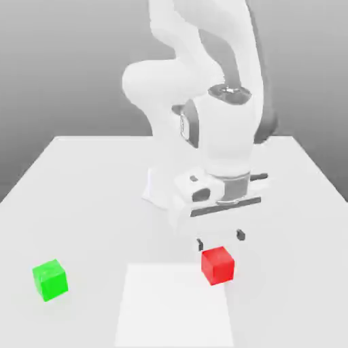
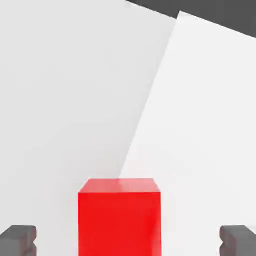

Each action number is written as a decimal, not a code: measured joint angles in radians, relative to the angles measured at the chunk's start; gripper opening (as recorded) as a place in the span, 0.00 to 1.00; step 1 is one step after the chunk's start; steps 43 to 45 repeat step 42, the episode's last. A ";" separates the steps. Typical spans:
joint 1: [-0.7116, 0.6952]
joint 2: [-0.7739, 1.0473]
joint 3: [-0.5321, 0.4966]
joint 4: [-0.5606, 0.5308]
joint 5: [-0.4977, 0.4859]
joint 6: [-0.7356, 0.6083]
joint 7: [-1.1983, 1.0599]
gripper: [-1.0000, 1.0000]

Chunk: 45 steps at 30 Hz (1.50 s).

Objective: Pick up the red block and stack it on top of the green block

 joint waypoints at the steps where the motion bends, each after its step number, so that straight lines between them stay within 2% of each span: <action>1: 0.008 0.038 -0.012 0.004 -0.015 0.032 0.011 0.50; 3: 0.031 0.111 -0.040 0.014 -0.037 0.095 0.027 0.50; 4: 0.040 0.134 -0.050 0.017 -0.042 0.115 0.031 0.00; 11: 0.038 0.134 -0.049 0.017 -0.046 0.114 0.034 0.00; 18: 0.041 -0.096 -0.030 -0.016 0.030 -0.083 -0.021 0.00; 33: -0.479 -0.048 -0.340 0.244 0.035 -0.296 -0.507 0.00; 38: -0.534 0.100 -0.308 0.273 0.121 -0.182 -0.609 0.00; 39: -0.543 0.136 -0.295 0.275 0.143 -0.150 -0.625 1.00; 45: -0.543 0.136 -0.295 0.275 0.143 -0.150 -0.625 1.00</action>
